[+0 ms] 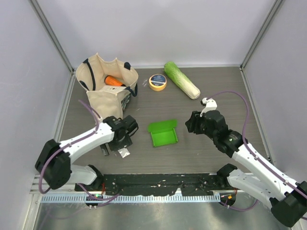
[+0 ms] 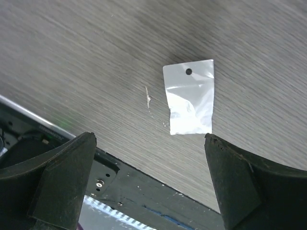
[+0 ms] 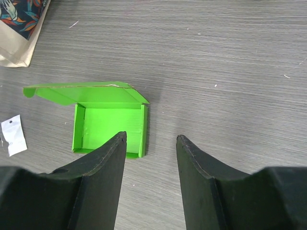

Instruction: Fold the paper box

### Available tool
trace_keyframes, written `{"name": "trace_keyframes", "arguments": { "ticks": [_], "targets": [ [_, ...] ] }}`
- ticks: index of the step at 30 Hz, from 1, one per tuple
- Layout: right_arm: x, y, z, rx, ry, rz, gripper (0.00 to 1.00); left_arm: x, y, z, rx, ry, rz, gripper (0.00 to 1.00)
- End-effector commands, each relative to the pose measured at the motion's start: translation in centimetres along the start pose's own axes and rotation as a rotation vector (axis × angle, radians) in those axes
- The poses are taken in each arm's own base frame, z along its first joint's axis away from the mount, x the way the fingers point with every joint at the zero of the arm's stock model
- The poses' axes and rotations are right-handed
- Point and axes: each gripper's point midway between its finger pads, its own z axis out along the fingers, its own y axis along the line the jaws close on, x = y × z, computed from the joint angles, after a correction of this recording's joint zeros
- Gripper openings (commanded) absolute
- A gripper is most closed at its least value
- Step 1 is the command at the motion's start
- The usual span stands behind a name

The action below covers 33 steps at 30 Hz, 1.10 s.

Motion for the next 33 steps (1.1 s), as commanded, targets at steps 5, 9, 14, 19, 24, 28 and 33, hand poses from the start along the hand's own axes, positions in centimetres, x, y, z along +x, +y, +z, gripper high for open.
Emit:
{"name": "trace_keyframes", "arguments": {
  "ticks": [5,9,14,19,24,28,33],
  "targets": [
    [-1.4,0.9,-3.1,-0.048,-0.043,0.082,0.51,1.0,-3.1,2.9,-0.073,0.081,-0.148,1.0],
    [-1.2,1.1,-4.6,-0.076,-0.065,0.146,0.51,3.1,-4.2,5.1,-0.064,0.158,-0.168,0.71],
    [-0.9,0.7,-5.3,-0.059,-0.045,0.158,0.51,4.5,-2.7,6.8,-0.102,0.162,-0.225,0.55],
    [-1.1,0.8,-5.4,-0.054,-0.036,0.149,0.51,3.9,-1.8,6.3,-0.105,0.129,-0.237,0.26],
    [-0.7,0.9,-4.6,-0.056,-0.024,0.146,0.51,1.6,-1.9,3.6,-0.02,0.037,-0.167,0.13],
    [-0.4,0.8,-4.0,-0.053,-0.021,0.137,0.51,1.7,-8.4,-1.3,0.381,-0.01,0.046,0.06],
    [-0.7,0.9,-3.5,-0.048,-0.022,0.12,0.51,2.9,-15.7,-8.3,0.773,-0.116,0.243,0.11]
  ]
}}
